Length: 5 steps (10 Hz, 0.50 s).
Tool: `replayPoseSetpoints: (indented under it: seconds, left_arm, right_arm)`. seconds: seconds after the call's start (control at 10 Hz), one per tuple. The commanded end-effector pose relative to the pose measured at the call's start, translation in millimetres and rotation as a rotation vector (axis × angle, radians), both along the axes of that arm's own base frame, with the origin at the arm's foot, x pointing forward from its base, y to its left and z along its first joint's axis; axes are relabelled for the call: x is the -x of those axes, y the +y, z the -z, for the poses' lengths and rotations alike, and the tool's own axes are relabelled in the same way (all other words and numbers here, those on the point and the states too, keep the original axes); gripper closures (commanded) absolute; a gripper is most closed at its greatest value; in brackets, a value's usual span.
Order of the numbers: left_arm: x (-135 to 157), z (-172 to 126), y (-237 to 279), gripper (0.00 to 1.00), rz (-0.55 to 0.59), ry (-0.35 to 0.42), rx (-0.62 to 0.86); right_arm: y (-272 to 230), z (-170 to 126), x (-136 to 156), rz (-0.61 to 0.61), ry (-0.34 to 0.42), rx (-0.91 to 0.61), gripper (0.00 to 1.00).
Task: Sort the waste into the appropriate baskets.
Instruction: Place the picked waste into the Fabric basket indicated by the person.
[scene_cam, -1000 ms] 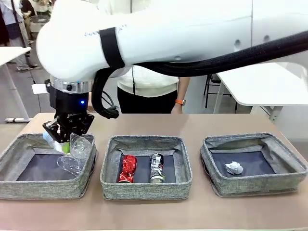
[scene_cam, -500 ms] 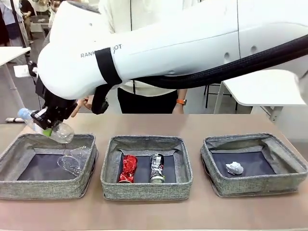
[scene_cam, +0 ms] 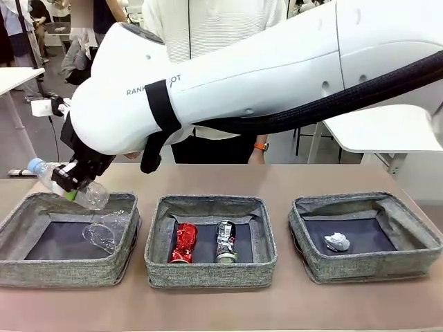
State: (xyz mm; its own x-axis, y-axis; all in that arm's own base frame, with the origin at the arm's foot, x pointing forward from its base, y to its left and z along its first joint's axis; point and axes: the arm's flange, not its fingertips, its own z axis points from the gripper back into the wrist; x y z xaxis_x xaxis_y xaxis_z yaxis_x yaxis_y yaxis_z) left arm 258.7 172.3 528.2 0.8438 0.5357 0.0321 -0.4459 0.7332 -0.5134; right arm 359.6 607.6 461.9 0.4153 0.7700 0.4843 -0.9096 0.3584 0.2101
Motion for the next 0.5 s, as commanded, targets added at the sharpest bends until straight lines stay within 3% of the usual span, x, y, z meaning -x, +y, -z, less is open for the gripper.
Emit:
replayPoseSetpoints:
  seconds: [0.0,0.4]
  left_arm:
    - [2.4,1.3,4.6,0.00,0.011,-0.010,-0.015]
    - [2.4,1.3,4.6,0.00,0.011,-0.010,-0.015]
  right_arm:
    - [-14.3,-2.9,6.0,-0.034,-0.017,-0.011,0.00]
    - [-15.8,-2.8,3.1,-0.020,-0.006,-0.025,0.00]
